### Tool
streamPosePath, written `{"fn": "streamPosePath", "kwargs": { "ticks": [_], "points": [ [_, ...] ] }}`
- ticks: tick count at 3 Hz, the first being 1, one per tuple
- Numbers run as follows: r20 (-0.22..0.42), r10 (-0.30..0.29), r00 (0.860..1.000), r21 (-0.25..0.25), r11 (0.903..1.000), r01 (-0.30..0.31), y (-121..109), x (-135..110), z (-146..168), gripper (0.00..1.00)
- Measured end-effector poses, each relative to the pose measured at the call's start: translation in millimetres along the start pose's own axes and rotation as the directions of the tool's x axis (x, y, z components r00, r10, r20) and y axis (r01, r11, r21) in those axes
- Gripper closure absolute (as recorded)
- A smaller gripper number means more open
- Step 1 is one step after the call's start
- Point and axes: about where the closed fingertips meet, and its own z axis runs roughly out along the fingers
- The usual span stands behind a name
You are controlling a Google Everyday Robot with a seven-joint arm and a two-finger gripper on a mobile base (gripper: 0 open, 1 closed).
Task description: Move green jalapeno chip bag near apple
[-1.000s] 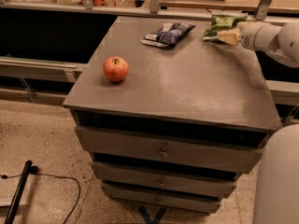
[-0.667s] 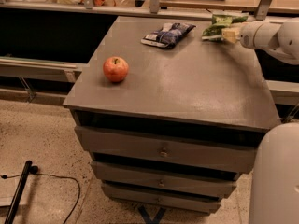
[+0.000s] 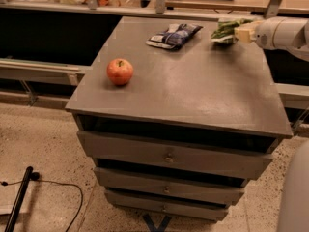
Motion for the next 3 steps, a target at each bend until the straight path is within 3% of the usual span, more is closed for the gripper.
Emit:
{"fn": "streamPosePath", "kwargs": {
  "ticks": [1,2,3],
  "points": [
    [-0.018,0.011,1.0,-0.128,0.9916,-0.013,54.3,-2.1,-51.4,1.0],
    [-0.057,0.004,0.998,-0.259,0.9658,-0.019,112.8,9.7,-91.2,1.0],
    [-0.076,0.011,0.997,-0.29,0.9564,-0.032,126.4,18.4,-91.2,1.0]
  ]
}}
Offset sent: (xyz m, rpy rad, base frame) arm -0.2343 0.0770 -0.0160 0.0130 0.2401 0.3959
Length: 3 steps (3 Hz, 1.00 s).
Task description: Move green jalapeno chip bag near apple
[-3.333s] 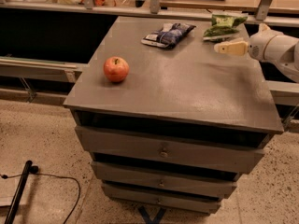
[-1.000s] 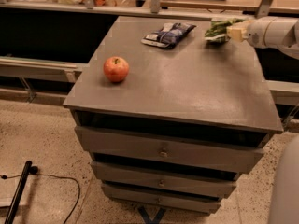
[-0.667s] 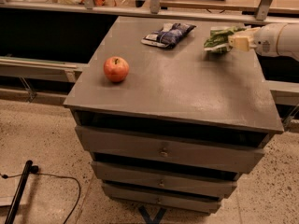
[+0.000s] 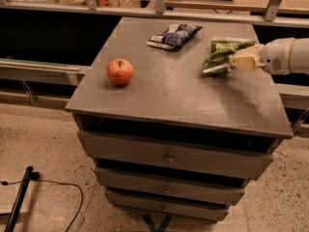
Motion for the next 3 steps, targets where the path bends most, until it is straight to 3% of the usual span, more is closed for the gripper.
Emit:
{"fn": "streamPosePath", "kwargs": {
  "ticks": [1,2,3],
  "points": [
    [0.002,-0.002,1.0,0.003,1.0,0.002,-1.3,-1.3,0.3,1.0],
    [0.034,-0.048,0.998,-0.082,0.9953,0.051,20.2,-10.8,4.4,1.0],
    [0.092,-0.132,0.987,-0.231,0.9613,0.15,75.2,-25.0,10.2,1.0]
  ]
}}
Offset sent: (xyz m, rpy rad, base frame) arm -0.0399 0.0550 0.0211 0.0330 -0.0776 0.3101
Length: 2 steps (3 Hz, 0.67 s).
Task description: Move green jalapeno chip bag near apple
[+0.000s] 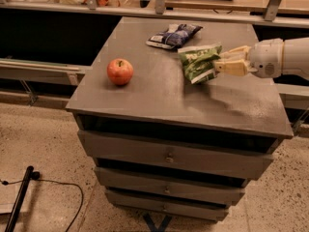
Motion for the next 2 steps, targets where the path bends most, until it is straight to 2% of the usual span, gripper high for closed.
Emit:
{"fn": "streamPosePath", "kwargs": {
  "ticks": [1,2],
  "points": [
    [0.037,-0.066,0.997,-0.13,0.9891,0.07,43.3,-14.4,25.9,1.0],
    [0.082,-0.102,0.991,-0.211,0.9705,0.117,69.8,-29.7,51.1,1.0]
  ]
}}
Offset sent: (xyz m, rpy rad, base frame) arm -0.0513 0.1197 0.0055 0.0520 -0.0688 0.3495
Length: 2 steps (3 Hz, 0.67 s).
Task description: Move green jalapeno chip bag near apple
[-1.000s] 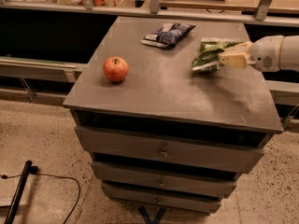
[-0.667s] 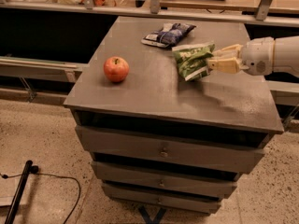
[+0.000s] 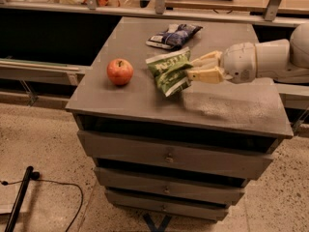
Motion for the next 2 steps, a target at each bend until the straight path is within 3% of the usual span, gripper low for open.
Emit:
{"fn": "streamPosePath", "kwargs": {
  "ticks": [1,2],
  "points": [
    [0.052,-0.033,0.998,-0.054,0.9979,0.035,8.9,-18.1,25.9,1.0],
    [0.076,-0.027,0.997,-0.073,0.9968,0.032,10.8,-25.5,42.7,0.82]
  ]
}}
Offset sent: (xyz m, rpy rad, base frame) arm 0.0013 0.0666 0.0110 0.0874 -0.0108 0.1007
